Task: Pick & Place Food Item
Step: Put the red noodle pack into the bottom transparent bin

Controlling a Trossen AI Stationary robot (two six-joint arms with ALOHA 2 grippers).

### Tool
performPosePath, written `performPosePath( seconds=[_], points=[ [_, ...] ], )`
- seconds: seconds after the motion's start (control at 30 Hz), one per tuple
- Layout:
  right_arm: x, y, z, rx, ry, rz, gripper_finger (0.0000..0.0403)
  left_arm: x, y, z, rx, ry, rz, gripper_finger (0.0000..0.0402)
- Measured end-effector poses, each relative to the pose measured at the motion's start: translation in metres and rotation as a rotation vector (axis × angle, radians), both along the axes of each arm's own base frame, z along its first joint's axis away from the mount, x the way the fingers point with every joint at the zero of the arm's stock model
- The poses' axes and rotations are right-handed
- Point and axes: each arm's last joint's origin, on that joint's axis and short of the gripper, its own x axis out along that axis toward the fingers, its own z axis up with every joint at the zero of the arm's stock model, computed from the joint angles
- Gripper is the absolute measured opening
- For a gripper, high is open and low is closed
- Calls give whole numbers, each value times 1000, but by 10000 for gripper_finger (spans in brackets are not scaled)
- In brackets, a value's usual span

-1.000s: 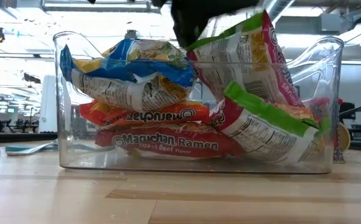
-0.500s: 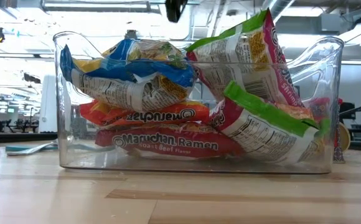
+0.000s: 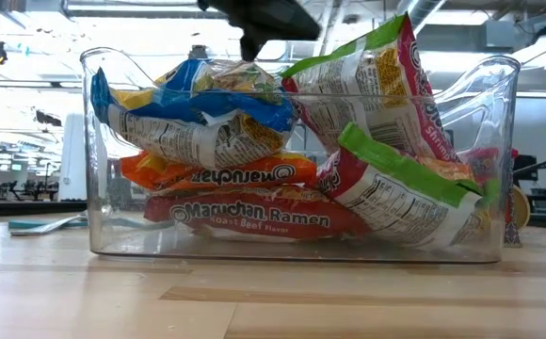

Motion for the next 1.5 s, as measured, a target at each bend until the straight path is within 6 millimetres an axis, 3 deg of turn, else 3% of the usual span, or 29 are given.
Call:
performPosePath(
  seconds=[0.1,0.27,0.4,0.53,0.97,1.2,1.5],
  points=[
    [0,-1,0,9,-13,-36,171,-15,27,12,-59,50,-48,31],
    [0,-4,0,23,-39,-97,171,-41,65,12,-120,191,-131,107],
    [1,-6,0,41,-48,-124,171,-53,78,8,4,239,-302,168],
    [2,-10,1,53,-54,-152,171,-60,83,-1,155,303,-443,199],
    [5,-19,0,60,-54,-206,171,-57,97,-60,219,287,-434,181],
    [5,-19,0,74,-48,-194,171,-46,95,-96,221,335,-438,195],
    [5,-19,0,93,-55,-197,171,-36,92,-118,213,365,-457,201]
  ],
)
